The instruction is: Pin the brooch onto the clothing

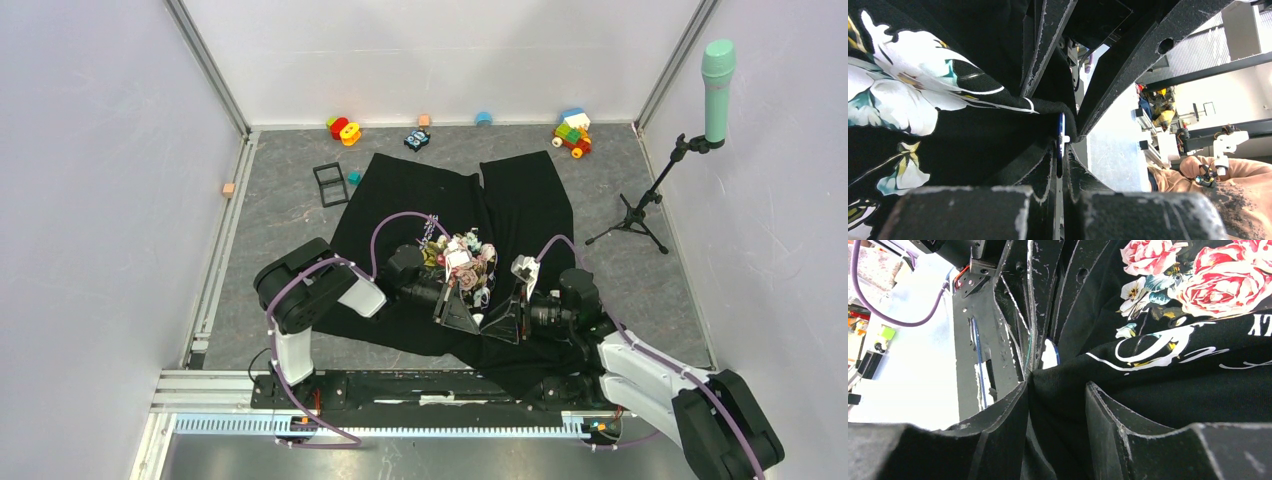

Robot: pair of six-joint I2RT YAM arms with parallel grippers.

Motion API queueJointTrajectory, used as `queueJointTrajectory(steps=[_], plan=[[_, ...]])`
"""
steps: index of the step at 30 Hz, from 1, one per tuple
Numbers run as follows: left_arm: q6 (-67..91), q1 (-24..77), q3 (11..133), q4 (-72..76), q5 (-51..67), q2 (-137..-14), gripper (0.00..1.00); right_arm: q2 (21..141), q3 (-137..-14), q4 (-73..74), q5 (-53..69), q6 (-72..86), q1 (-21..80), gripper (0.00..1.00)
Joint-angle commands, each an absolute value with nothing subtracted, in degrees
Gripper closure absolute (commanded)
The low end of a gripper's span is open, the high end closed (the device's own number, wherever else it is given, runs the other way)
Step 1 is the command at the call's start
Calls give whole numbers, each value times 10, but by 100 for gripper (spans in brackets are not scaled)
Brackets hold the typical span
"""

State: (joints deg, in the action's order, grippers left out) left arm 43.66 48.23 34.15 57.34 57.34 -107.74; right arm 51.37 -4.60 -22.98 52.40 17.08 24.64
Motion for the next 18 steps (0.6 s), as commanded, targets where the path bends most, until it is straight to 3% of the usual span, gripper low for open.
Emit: queueJointTrajectory(steps=[1, 10, 18], plan=[[435, 483, 340, 599, 596, -1045, 98, 524, -69, -267, 522, 176, 256, 50], [426, 487, 341, 588, 599, -1042, 98, 552, -67, -322, 522, 214, 259, 55], [408, 492, 337, 570, 607, -1031, 98, 573, -68, -344, 533, 233, 259, 67]])
